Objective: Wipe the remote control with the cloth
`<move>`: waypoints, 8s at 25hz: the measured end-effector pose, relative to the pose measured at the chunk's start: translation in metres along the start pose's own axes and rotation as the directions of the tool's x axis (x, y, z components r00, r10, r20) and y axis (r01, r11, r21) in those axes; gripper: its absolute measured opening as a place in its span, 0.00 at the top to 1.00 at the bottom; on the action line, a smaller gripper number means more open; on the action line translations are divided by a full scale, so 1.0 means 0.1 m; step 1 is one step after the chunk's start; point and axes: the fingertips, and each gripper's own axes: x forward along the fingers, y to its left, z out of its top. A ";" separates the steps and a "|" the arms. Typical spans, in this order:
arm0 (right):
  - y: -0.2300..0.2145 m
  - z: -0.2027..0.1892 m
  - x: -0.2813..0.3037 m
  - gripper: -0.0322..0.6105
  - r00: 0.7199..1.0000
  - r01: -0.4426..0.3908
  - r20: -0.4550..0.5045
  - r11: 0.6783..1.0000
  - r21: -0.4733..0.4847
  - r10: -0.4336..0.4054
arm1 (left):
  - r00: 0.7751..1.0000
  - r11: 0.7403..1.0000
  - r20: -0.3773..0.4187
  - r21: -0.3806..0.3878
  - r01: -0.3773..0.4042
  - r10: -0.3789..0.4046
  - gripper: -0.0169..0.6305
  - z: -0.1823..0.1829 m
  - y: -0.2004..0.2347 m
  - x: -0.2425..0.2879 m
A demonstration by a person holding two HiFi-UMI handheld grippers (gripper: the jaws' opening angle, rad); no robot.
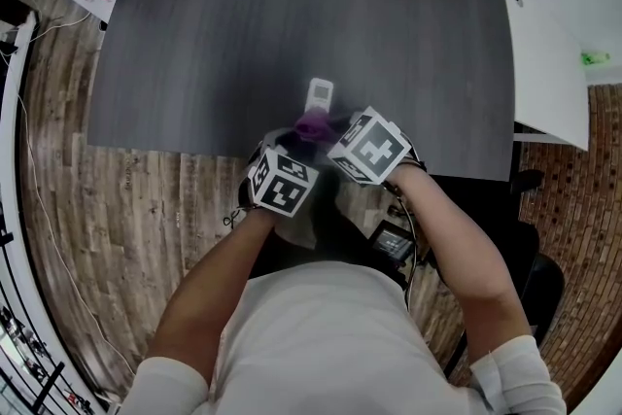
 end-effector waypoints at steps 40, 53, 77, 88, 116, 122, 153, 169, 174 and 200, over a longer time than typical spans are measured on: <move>-0.66 -0.64 -0.40 0.78 0.935 0.000 0.311 0.879 0.477 -0.168 | 0.797 0.494 0.263 -0.668 0.557 -0.543 0.82 0.60 -0.08 0.18; -0.90 0.37 -1.21 0.78 0.813 0.041 0.557 0.970 0.239 -0.172 | 0.521 0.198 0.635 -0.510 0.837 -0.570 0.82 1.11 -0.20 -0.65; 0.60 -0.12 -0.93 0.78 0.928 -0.041 0.355 0.977 -0.209 0.114 | 0.623 0.310 0.692 -0.541 0.782 -0.365 0.82 1.14 0.21 -0.73; -0.47 -0.09 -1.48 0.78 0.893 0.229 0.397 0.973 0.003 -0.211 | 0.906 0.970 0.347 0.120 0.213 -0.242 0.82 1.12 0.01 -0.94; -0.16 -0.18 -0.40 0.78 0.970 0.185 0.164 0.983 -0.018 -0.179 | 0.993 0.801 -0.111 0.598 0.037 0.038 0.82 0.06 -0.18 -0.17; -0.20 -0.25 -0.32 0.78 0.965 0.186 0.180 0.982 0.037 -0.190 | 0.998 0.801 -0.040 0.599 -0.007 0.039 0.82 -0.01 -0.15 -0.16; -0.53 -0.62 -0.52 0.78 0.955 0.263 0.118 0.961 0.084 -0.271 | 0.983 0.665 0.181 0.737 -0.121 -0.022 0.81 0.42 -0.49 -0.51; -0.23 -0.48 -0.45 0.79 0.983 0.142 0.116 0.990 0.023 -0.144 | 0.990 0.468 0.141 0.877 -0.109 -0.032 0.81 0.48 -0.85 -0.40; -0.10 -0.44 -0.66 0.79 0.963 0.069 0.244 0.979 0.191 -0.116 | 0.989 0.477 0.146 0.871 -0.121 -0.015 0.81 0.49 -0.84 -0.36; -0.62 -0.72 -0.35 0.78 0.903 -0.070 0.336 0.682 0.728 -0.266 | 0.992 0.570 0.031 0.816 -0.097 0.124 0.75 0.30 -0.55 0.06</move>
